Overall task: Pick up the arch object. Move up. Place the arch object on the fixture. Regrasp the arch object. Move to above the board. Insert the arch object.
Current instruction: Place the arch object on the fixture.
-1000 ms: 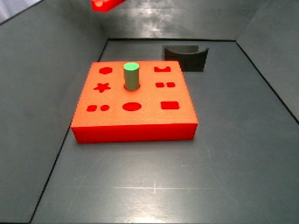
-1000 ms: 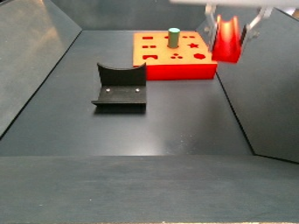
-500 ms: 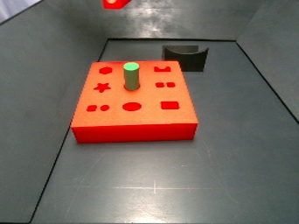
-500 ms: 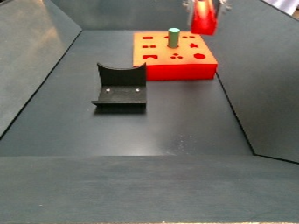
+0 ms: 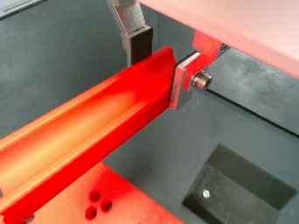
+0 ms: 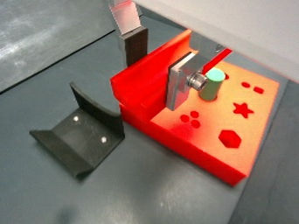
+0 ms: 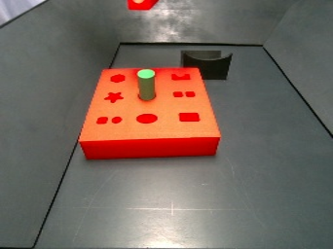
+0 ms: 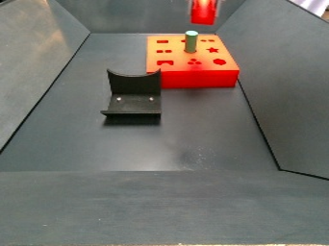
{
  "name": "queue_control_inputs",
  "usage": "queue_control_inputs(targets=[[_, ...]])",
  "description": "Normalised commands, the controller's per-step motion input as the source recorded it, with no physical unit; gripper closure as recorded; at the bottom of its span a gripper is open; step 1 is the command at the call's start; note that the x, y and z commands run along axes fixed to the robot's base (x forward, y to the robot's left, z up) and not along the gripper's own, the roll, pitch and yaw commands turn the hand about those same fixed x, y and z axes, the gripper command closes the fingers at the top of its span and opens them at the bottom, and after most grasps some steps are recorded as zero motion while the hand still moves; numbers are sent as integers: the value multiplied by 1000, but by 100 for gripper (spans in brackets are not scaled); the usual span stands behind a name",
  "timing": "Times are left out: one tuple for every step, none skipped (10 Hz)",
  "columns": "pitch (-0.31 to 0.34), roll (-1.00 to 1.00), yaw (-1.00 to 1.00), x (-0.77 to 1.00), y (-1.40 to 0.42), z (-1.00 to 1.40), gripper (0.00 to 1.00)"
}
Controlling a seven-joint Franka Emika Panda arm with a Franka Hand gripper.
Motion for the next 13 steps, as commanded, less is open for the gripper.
queue_control_inputs(targets=[[155,-74,20,1000,-230,59,100],[152,-77,18,1000,-198,48,100],[151,-80,18,1000,-154,43,100],[152,-83,16,1000,-135,38,100],[153,-85,17,1000,-96,29,100],[98,-1000,338,1000,644,-254,100],[103,-1000,334,1000,695,-268,100],[110,-1000,269,1000,637,-223,100],[145,-1000,223,1000,513,-163,100],[177,-1000,201,1000,439,-136,100],[227,-1000,150,1000,299,-95,100],[255,-1000,106,1000,239,-85,100],[235,-814,20,1000,183,-63,100]])
